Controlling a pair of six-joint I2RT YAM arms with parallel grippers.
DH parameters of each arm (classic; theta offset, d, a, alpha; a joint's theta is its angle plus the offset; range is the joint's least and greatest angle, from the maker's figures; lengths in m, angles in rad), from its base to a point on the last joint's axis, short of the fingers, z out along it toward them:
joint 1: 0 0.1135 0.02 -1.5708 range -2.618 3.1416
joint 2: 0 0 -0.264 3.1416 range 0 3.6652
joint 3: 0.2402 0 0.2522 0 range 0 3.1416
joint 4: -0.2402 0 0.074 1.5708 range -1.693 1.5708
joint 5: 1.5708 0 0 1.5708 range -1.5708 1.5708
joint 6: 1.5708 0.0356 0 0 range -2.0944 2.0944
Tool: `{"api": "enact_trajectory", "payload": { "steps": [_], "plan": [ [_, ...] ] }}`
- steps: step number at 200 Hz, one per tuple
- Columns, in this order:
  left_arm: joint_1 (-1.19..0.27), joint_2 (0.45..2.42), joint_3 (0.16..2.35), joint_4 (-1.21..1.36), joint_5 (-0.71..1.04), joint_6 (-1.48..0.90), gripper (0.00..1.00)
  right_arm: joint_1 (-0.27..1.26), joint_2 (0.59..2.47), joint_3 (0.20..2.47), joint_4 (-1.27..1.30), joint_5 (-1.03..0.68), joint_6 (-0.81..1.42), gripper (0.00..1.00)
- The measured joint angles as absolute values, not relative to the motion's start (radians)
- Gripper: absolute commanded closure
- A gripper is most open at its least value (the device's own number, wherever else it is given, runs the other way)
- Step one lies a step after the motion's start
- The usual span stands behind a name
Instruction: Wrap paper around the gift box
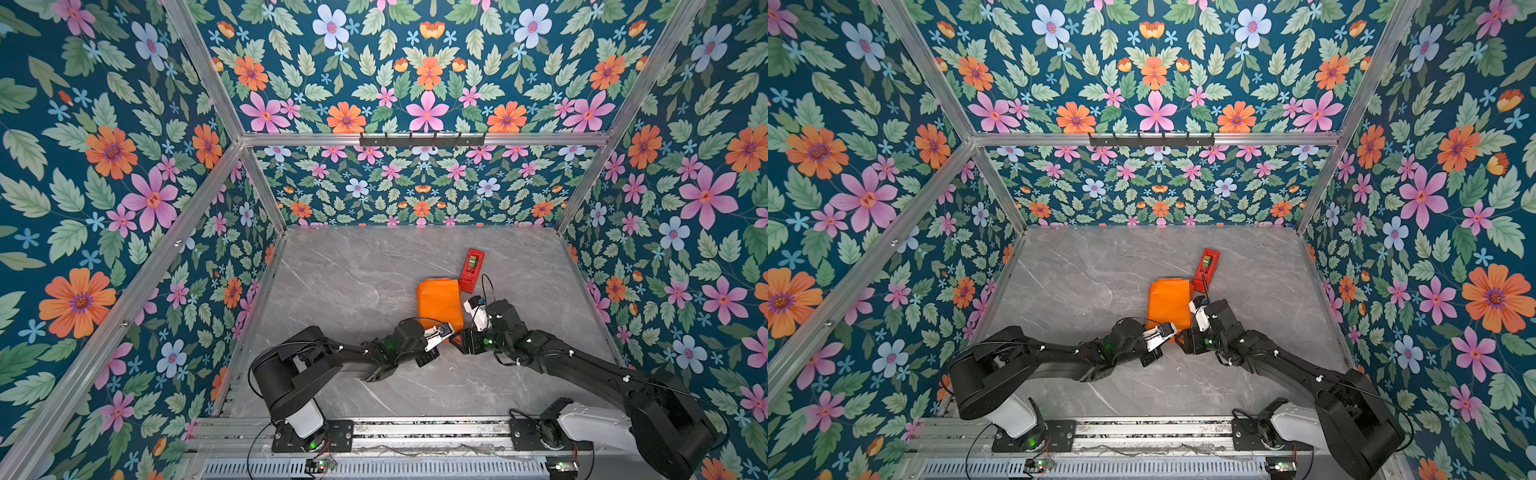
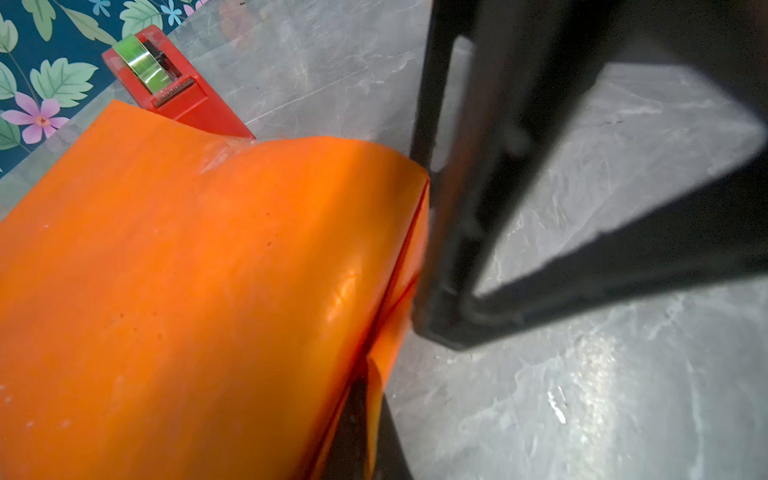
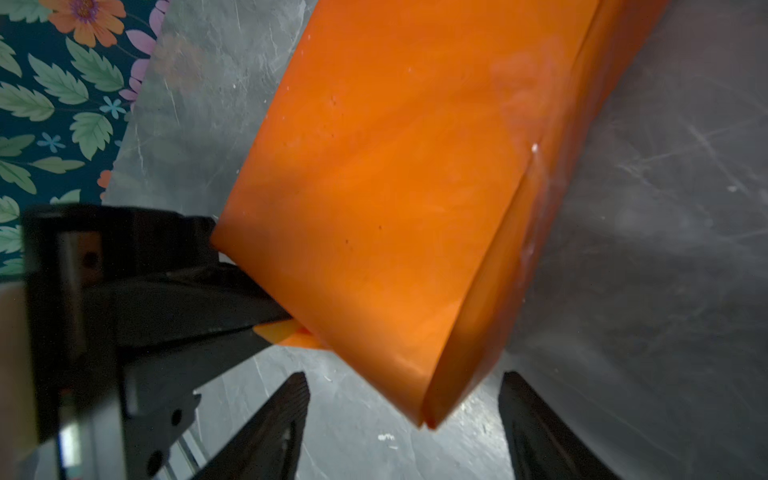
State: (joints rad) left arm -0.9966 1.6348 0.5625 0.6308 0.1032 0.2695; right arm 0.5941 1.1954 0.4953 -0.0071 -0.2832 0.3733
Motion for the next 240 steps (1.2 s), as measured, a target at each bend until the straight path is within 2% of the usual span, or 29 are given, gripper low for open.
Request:
{"api": "enact_trajectory", "payload": {
  "steps": [38, 77, 136, 185, 208, 240],
  "plan": [
    [-0.997, 1.635, 0.564, 0.631, 0.104, 0.27, 1.0, 0.641, 1.234, 0.396, 0.122, -0.22, 0.334, 0.24],
    [-0.997, 1.636, 0.563, 0.631, 0.113, 0.27, 1.0, 0.661, 1.333, 0.302, 0.402, -0.175, 0.278, 0.26],
    [-0.997, 1.651, 0.565, 0.627, 0.126, 0.273, 1.0, 0.664, 1.484, 0.255, 0.721, -0.121, 0.225, 0.36],
    [-0.998, 1.652, 0.567, 0.627, 0.13, 0.284, 0.79, 0.664, 1.52, 0.241, 0.796, -0.1, 0.21, 0.41],
    [-0.999, 1.649, 0.567, 0.626, 0.13, 0.285, 0.72, 0.664, 1.53, 0.239, 0.812, -0.094, 0.21, 0.42],
    [-1.001, 1.629, 0.567, 0.622, 0.13, 0.288, 0.68, 0.664, 1.537, 0.239, 0.825, -0.086, 0.211, 0.43]
  ]
}}
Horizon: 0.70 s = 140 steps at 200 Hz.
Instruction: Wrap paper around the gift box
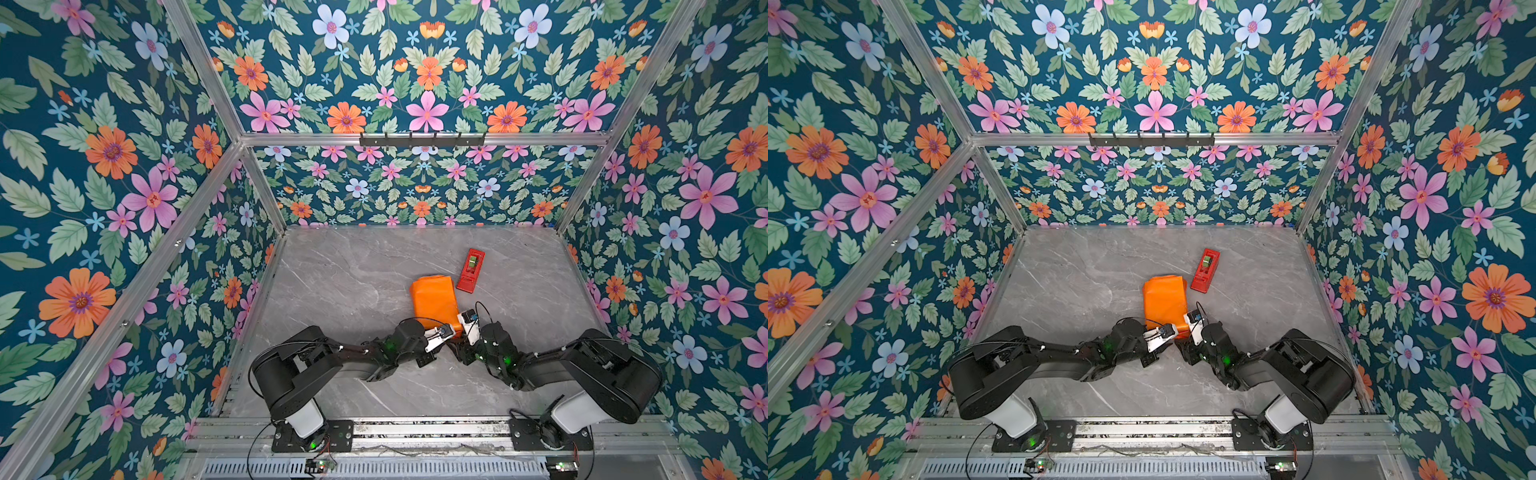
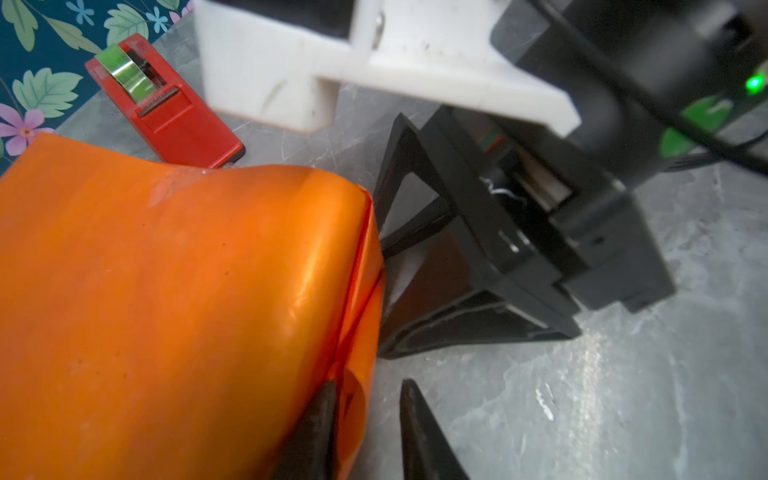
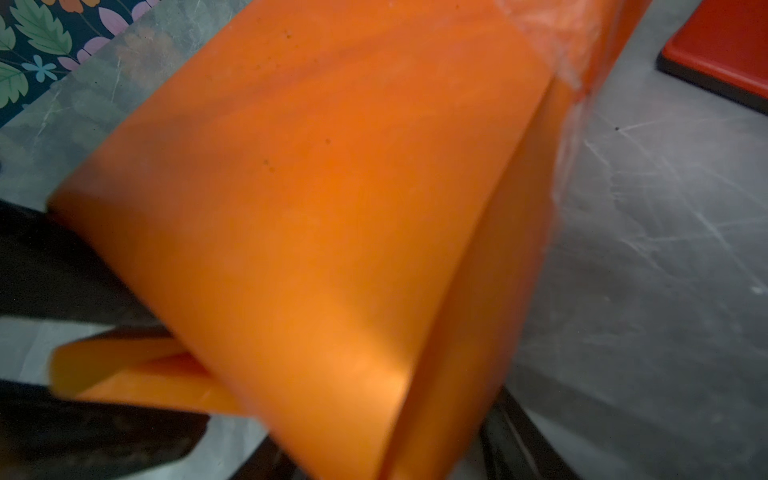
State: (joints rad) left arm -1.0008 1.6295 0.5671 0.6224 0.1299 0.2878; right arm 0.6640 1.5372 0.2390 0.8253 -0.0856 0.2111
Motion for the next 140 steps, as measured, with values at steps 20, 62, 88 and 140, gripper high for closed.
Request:
{"api": "enact_trajectory", "payload": {
  "steps": [20, 62, 88, 140],
  "plan": [
    [-1.001, 1.608, 0.567, 0.611, 0.132, 0.289, 0.64, 0.665, 1.538, 0.239, 0.826, -0.083, 0.215, 0.44],
    [-1.002, 1.551, 0.559, 0.566, 0.151, 0.305, 0.5, 0.665, 1.547, 0.242, 0.835, -0.078, 0.225, 0.44],
    [-1.002, 1.495, 0.54, 0.544, 0.157, 0.334, 0.43, 0.665, 1.549, 0.242, 0.838, -0.078, 0.232, 0.44],
    [-1.002, 1.375, 0.485, 0.521, 0.151, 0.425, 0.18, 0.664, 1.549, 0.242, 0.838, -0.076, 0.234, 0.45]
  ]
}}
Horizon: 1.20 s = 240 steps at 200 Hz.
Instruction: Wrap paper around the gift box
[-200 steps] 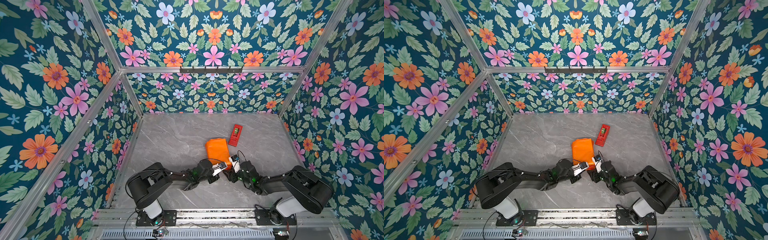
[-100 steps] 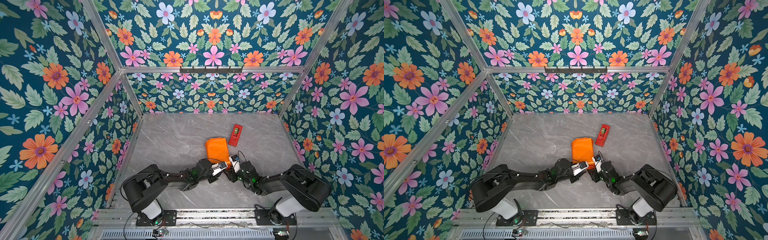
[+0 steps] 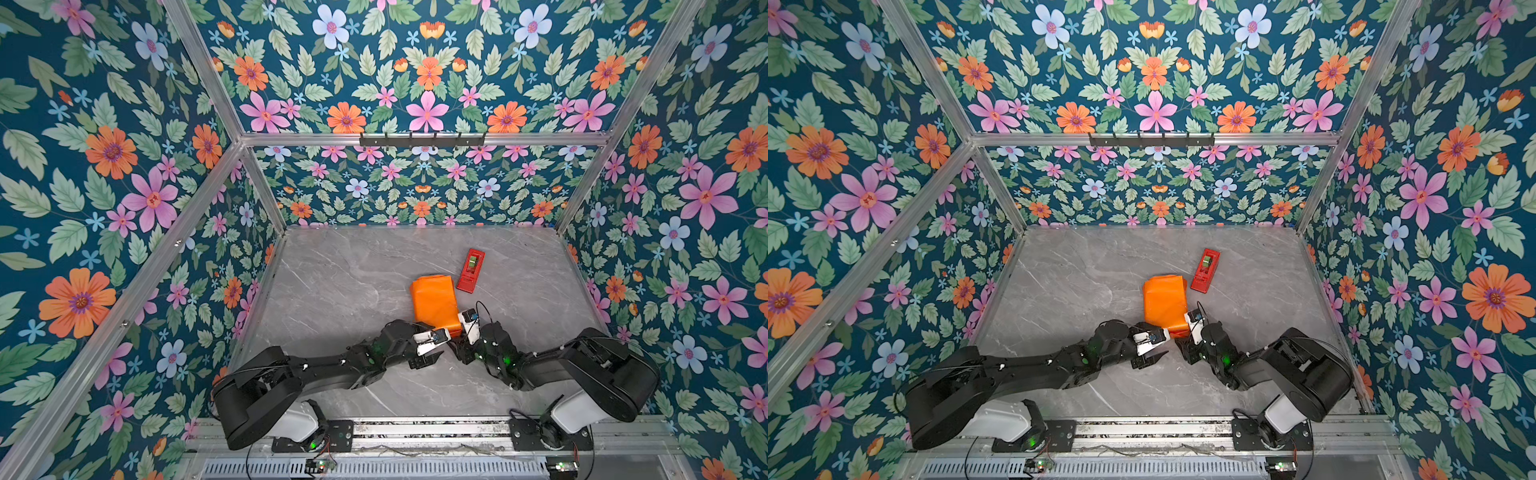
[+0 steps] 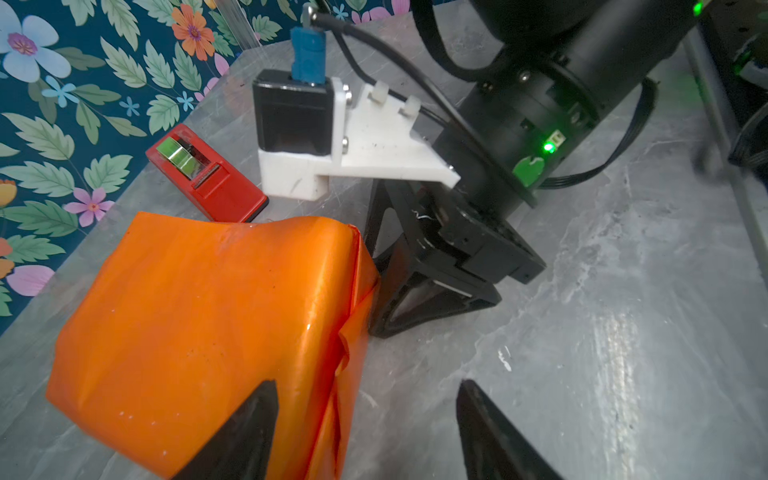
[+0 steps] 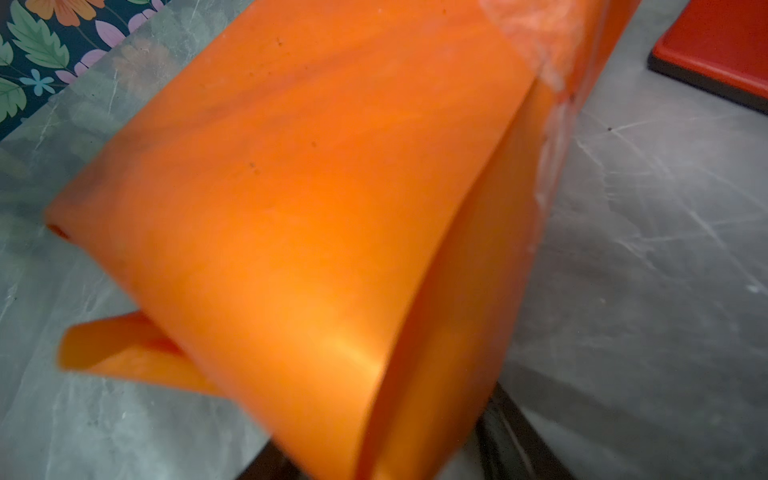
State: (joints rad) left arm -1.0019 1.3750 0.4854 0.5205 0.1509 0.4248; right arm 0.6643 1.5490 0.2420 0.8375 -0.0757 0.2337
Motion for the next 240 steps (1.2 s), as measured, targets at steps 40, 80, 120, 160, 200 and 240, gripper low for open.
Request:
{"api": "enact_trajectory", "payload": {
  "steps": [40, 80, 120, 160, 200, 240],
  "plan": [
    [-0.993, 1.364, 0.423, 0.57, 0.076, 0.535, 0.0, 0.664, 1.555, 0.247, 0.839, -0.076, 0.236, 0.46],
    [-0.963, 1.461, 0.45, 0.636, 0.043, 0.614, 0.0, 0.664, 1.557, 0.248, 0.841, -0.076, 0.237, 0.46],
    [-0.938, 1.547, 0.471, 0.711, 0.039, 0.686, 0.0, 0.664, 1.557, 0.25, 0.839, -0.076, 0.239, 0.47],
    [-0.902, 1.602, 0.461, 0.792, 0.057, 0.722, 0.0, 0.664, 1.557, 0.25, 0.839, -0.076, 0.241, 0.47],
    [-0.881, 1.638, 0.458, 0.842, 0.09, 0.739, 0.0, 0.664, 1.559, 0.25, 0.84, -0.076, 0.243, 0.48],
    [-0.878, 1.677, 0.47, 0.87, 0.104, 0.76, 0.04, 0.664, 1.559, 0.25, 0.839, -0.076, 0.244, 0.48]
  ]
}}
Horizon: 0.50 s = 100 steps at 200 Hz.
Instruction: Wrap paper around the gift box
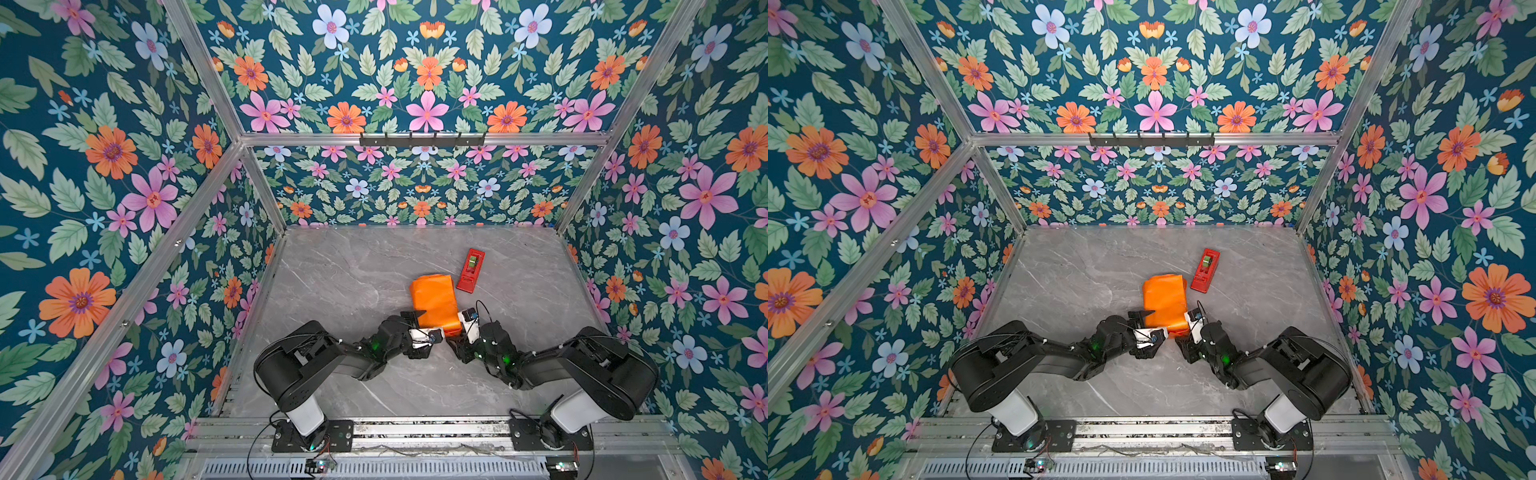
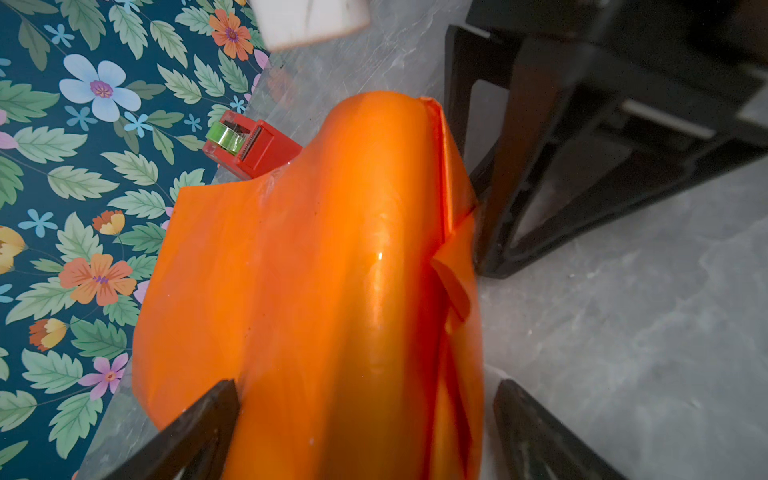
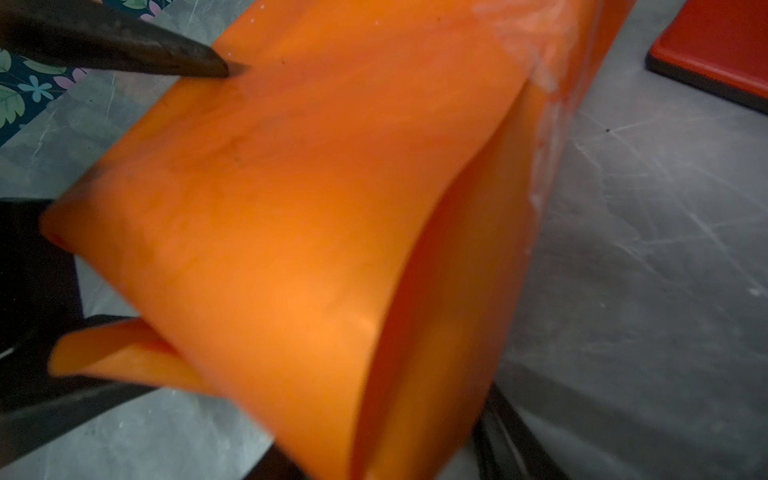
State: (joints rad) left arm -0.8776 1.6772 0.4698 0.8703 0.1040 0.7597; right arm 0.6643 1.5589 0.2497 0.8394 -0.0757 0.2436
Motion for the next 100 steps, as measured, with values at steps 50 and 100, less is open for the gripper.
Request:
{"api": "enact_trajectory", "payload": {
  "steps": [50, 100],
  "plan": [
    [-0.868, 1.702, 0.472, 0.908, 0.107, 0.765, 0.13, 0.664, 1.559, 0.251, 0.838, -0.076, 0.244, 0.48],
    [-0.862, 1.72, 0.47, 0.949, 0.111, 0.767, 0.23, 0.664, 1.541, 0.251, 0.816, -0.075, 0.254, 0.45]
  ]
}}
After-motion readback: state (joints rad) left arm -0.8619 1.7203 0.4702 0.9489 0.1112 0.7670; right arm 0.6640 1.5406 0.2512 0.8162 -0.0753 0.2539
